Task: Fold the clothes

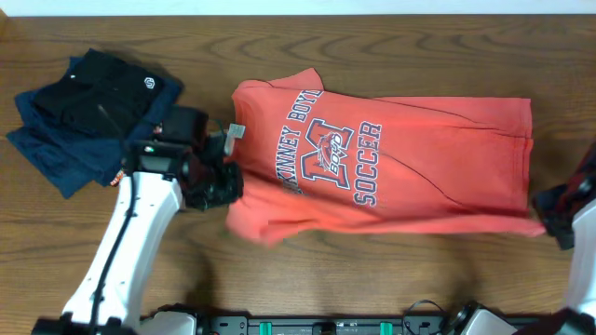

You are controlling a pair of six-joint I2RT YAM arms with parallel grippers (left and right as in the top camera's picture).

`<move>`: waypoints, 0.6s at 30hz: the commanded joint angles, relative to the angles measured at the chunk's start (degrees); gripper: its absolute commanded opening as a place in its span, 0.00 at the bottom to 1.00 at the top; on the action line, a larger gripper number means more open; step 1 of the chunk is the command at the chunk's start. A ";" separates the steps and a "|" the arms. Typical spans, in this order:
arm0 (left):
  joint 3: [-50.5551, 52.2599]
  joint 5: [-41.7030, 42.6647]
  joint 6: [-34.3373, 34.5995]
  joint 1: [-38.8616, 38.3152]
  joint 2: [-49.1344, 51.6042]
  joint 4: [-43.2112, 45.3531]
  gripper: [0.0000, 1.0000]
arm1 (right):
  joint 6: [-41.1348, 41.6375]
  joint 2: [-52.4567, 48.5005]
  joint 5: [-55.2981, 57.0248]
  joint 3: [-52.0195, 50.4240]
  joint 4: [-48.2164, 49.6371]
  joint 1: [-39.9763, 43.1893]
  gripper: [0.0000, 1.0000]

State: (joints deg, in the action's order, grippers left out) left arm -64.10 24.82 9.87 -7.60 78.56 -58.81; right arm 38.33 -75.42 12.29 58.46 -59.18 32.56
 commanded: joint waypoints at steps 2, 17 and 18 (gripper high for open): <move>-7.37 2.16 -1.86 0.31 -1.36 -2.73 0.06 | -7.52 2.38 -1.42 6.58 -3.93 0.28 0.01; -20.28 -3.19 -4.85 0.31 -6.12 -6.88 0.06 | -16.81 7.69 -6.67 19.28 -11.63 0.46 0.01; -23.08 -5.64 -5.14 0.31 -6.67 -7.41 0.06 | -17.55 7.96 -6.82 21.18 -12.48 0.44 0.01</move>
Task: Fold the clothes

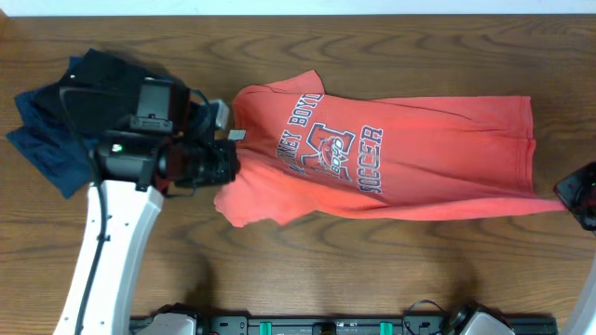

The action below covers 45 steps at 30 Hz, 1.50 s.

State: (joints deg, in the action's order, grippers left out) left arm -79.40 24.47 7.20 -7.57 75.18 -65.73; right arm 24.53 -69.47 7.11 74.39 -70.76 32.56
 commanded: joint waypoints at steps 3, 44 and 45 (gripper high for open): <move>-15.54 -11.32 -2.49 0.28 -5.07 -0.83 0.06 | -6.03 2.82 -1.79 11.58 -3.02 0.46 0.01; -49.20 -14.58 1.68 8.13 25.42 54.73 0.06 | -8.52 -29.64 -6.14 59.93 17.35 -5.60 0.01; -51.34 -14.05 1.68 9.46 25.31 52.39 0.06 | -8.50 -29.64 -3.67 61.40 15.17 -5.11 0.01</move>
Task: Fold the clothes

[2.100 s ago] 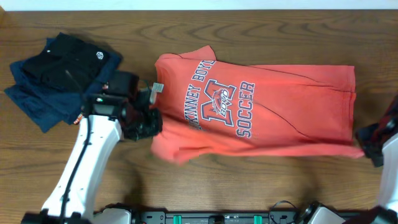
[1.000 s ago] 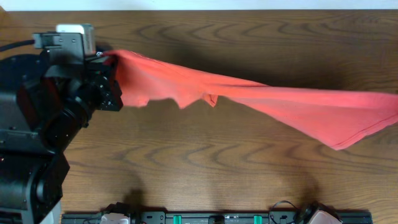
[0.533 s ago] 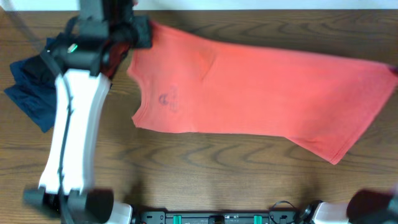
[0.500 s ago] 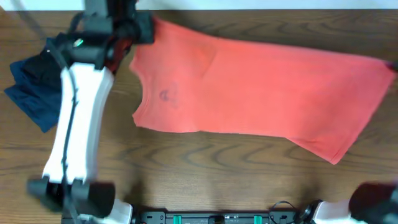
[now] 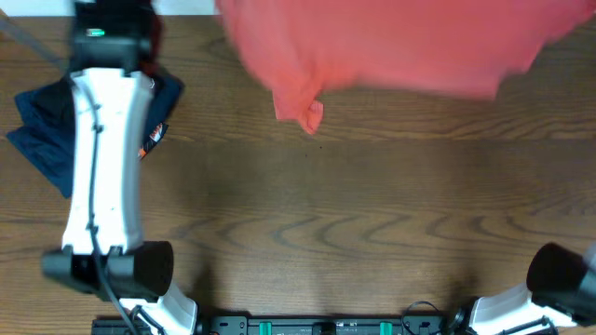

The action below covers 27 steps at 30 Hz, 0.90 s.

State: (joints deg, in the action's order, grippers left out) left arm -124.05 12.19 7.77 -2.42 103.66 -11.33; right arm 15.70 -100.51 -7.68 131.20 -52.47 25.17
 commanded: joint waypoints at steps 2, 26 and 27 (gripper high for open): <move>-8.98 1.14 1.14 6.47 -3.43 -7.19 0.06 | 0.31 1.40 13.94 5.09 -6.40 3.08 0.01; 25.00 10.34 -4.59 8.83 -1.97 -73.29 0.06 | 12.37 -3.02 33.00 -35.23 -29.55 6.73 0.01; 27.15 10.38 -4.59 8.83 -2.10 -73.55 0.06 | 13.18 -3.02 33.00 -37.35 -29.88 7.37 0.01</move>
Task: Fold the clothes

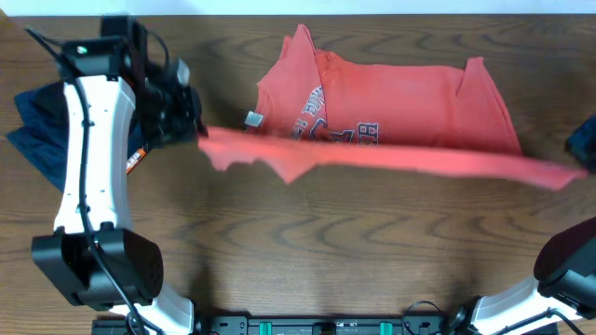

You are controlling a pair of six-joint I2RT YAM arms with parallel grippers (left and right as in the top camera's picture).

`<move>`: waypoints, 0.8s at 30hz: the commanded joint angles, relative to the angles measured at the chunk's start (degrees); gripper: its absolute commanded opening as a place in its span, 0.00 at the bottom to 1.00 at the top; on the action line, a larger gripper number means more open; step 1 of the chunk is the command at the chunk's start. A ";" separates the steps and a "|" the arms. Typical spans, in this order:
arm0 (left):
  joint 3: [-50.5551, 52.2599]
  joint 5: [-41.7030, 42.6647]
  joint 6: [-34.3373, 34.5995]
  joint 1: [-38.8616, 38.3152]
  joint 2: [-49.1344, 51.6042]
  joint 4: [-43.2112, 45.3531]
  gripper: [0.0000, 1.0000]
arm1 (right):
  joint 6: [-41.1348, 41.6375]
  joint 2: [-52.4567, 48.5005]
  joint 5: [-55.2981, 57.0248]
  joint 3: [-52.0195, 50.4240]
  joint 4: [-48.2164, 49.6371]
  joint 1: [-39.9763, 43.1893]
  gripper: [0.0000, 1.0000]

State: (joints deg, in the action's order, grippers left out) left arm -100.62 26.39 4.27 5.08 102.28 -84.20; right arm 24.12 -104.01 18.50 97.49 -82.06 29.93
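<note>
An orange-red T-shirt [400, 88] with a dark printed logo lies at the far middle of the table, two points of cloth sticking up at its far edge. Its near edge is pulled taut into a long band [410, 160] running from left to right. My left gripper [193, 128] is shut on the band's left end. My right gripper [584, 144] shows only as a dark shape at the right border, where the band's right end reaches it.
A pile of dark navy clothes [33, 130] lies at the far left, partly behind my white left arm [88, 149]. A dark link of the right arm [568, 265] stands at the lower right. The brown wooden table [326, 251] stretches along the front.
The shirt was raised high, filling the top of the view, with the left arm stretched to the far edge. Now it is lower, its far part on the table and its near edge stretched between the grippers.
The shirt first lay flat, print up, with the left gripper at its left edge and the right at its right corner. Then both ends were pulled taut. Later it was high in the air. Now it is down farther back, near edge held up.
</note>
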 commanded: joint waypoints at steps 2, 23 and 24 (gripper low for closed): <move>8.81 -3.80 -1.09 1.09 -1.31 -0.59 0.06 | 5.90 0.48 6.80 -7.45 -0.42 4.20 0.01; 31.08 -1.44 -0.72 0.94 -15.67 14.27 0.06 | 2.08 0.61 -1.68 -19.41 8.37 9.07 0.01; 31.08 -1.09 -0.15 0.83 -15.39 16.24 0.06 | 1.68 0.61 -2.36 -19.41 9.66 8.52 0.01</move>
State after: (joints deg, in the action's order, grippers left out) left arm -69.65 26.09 3.25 5.41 86.56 -70.76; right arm 28.25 -104.01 16.71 77.82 -74.63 40.10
